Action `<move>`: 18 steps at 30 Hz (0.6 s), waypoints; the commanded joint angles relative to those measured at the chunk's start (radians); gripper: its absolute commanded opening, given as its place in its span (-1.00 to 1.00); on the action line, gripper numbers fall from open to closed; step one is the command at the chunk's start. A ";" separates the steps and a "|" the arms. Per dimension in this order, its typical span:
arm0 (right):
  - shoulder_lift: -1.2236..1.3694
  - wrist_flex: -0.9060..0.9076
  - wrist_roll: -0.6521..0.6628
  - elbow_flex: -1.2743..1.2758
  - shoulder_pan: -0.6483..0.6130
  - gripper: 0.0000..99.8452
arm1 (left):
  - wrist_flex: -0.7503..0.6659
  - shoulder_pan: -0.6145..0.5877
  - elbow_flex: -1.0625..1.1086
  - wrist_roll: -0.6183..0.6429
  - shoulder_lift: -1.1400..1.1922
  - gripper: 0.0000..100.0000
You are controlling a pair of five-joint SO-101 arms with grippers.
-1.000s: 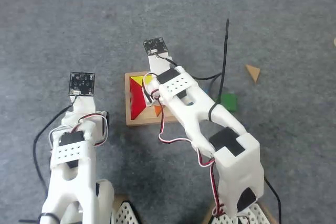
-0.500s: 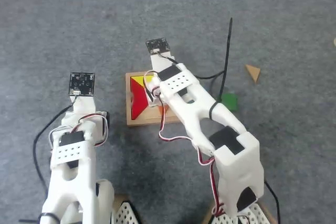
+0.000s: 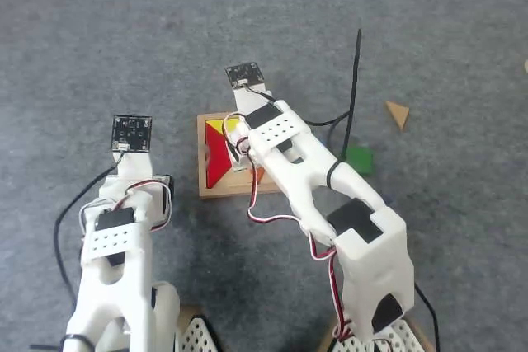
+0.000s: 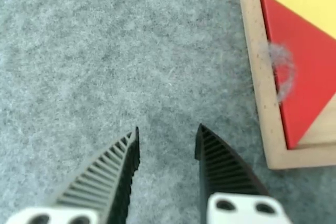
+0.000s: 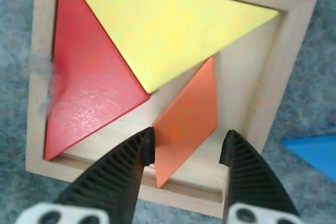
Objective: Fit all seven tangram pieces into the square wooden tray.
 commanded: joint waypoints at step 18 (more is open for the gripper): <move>0.041 0.004 0.012 -0.087 0.068 -0.98 | -0.018 0.005 -0.005 -0.014 -0.021 -0.65</move>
